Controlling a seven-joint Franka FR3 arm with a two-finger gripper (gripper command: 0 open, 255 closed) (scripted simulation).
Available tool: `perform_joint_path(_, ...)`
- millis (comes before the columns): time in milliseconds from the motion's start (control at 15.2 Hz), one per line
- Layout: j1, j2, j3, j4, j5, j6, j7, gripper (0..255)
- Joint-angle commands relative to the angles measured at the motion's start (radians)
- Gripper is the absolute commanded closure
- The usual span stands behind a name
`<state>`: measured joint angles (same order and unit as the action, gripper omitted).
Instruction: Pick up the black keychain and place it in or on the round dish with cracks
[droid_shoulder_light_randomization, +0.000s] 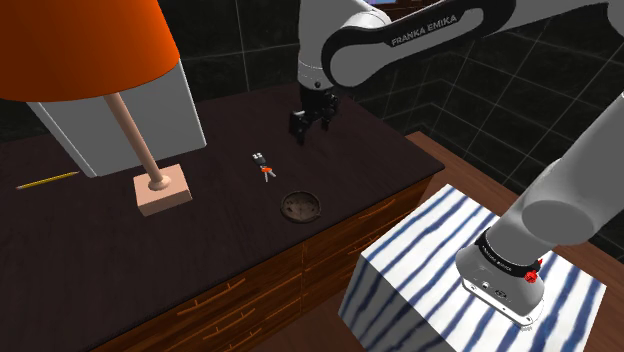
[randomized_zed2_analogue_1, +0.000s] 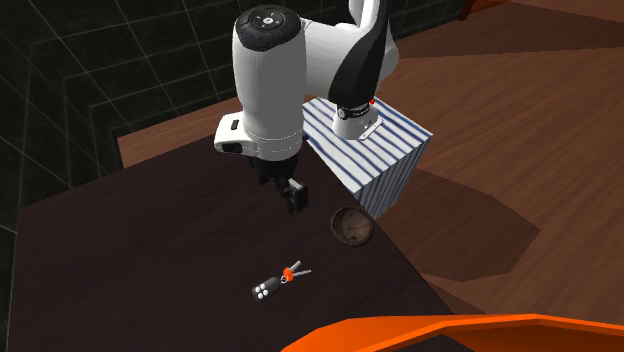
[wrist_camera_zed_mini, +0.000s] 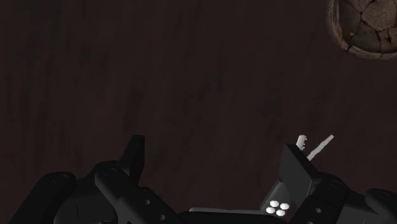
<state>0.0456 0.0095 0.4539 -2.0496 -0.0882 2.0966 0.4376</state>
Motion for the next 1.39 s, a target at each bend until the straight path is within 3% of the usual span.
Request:
perform_joint_path(0, 0.015, 0.083, 0.013, 0.07, -0.044, 0.0, 0.055, 0)
perform_joint_path(660, 0.179, 0.51, -0.009, 0.519, -0.235, -0.076, 0.245, 0)
perform_joint_path(1320, 0.184, 0.556, -0.026, 0.485, -0.259, 0.0, 0.26, 0)
